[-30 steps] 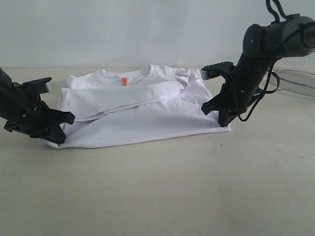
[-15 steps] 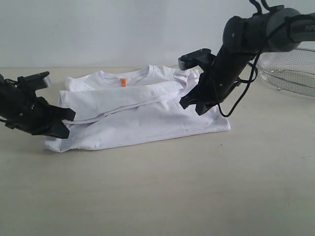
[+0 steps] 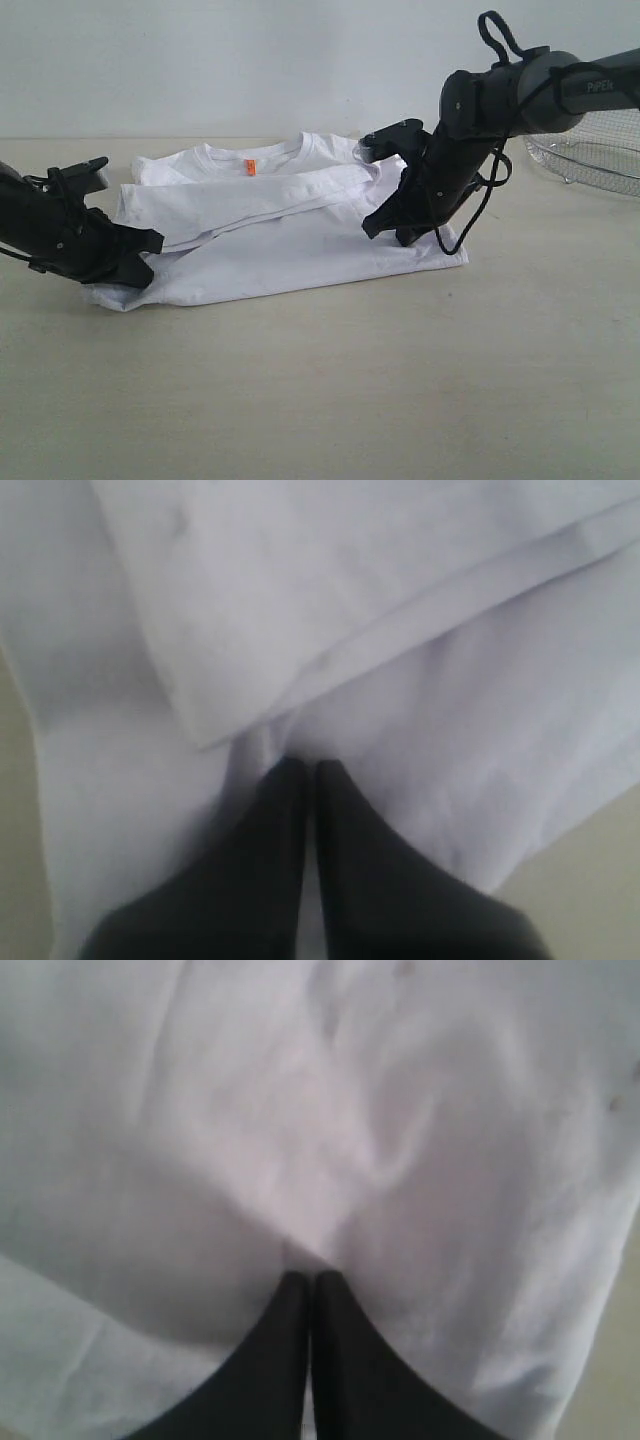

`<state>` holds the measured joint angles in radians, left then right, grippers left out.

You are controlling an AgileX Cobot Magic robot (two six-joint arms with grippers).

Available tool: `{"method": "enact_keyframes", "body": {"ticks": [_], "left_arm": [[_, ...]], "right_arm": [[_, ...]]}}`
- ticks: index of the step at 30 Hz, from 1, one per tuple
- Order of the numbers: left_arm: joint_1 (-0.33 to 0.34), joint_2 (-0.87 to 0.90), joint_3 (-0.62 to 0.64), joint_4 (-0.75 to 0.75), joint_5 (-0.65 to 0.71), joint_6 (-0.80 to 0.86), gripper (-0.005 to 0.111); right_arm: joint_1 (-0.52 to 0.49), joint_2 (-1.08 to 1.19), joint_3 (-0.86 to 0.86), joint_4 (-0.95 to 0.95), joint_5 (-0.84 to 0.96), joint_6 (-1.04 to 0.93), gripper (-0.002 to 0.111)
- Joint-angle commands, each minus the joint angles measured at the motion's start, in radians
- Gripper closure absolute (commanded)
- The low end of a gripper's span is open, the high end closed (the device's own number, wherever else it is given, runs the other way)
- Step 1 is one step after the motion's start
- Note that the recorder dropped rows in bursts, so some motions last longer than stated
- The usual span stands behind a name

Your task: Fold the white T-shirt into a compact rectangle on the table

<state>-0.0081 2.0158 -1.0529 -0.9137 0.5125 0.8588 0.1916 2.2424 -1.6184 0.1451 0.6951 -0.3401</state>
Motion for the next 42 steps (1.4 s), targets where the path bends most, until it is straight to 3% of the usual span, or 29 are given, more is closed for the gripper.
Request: {"method": "enact_keyframes", "body": {"ticks": [1, 6, 14, 23, 28, 30, 31, 33, 38, 42], "left_arm": [[-0.004, 0.020, 0.001, 0.024, 0.085, -0.002, 0.102], [-0.004, 0.020, 0.003, 0.209, 0.214, -0.161, 0.102], [-0.004, -0.030, 0.100, 0.230, 0.328, -0.168, 0.102], [-0.004, -0.124, 0.254, 0.230, 0.327, -0.163, 0.102], [-0.004, -0.149, 0.284, 0.226, 0.329, -0.158, 0.102], [-0.004, -0.158, 0.284, 0.159, 0.336, -0.089, 0.102], [-0.004, -0.176, 0.284, 0.049, 0.354, 0.002, 0.102], [-0.004, -0.220, 0.269, -0.015, 0.384, 0.044, 0.102], [-0.004, -0.305, 0.258, -0.043, 0.314, 0.038, 0.102], [-0.004, -0.251, 0.251, -0.046, 0.253, 0.038, 0.102]], "right_arm": [[-0.002, 0.002, 0.001, -0.032, 0.096, 0.017, 0.109], [-0.002, 0.002, 0.001, -0.032, 0.261, -0.008, 0.109], [-0.002, -0.008, 0.042, -0.025, 0.412, 0.013, 0.109], [-0.002, -0.180, 0.454, -0.023, 0.233, 0.083, 0.109], [-0.002, -0.321, 0.643, -0.021, 0.142, 0.118, 0.109], [0.001, -0.386, 0.682, -0.016, 0.104, 0.116, 0.109], [0.003, -0.453, 0.680, 0.000, 0.079, 0.111, 0.109], [0.003, -0.535, 0.647, 0.038, 0.047, 0.102, 0.109], [0.038, -0.563, 0.551, 0.255, 0.024, -0.089, 0.109], [0.152, -0.423, 0.452, 0.272, -0.017, -0.131, 0.109]]}}
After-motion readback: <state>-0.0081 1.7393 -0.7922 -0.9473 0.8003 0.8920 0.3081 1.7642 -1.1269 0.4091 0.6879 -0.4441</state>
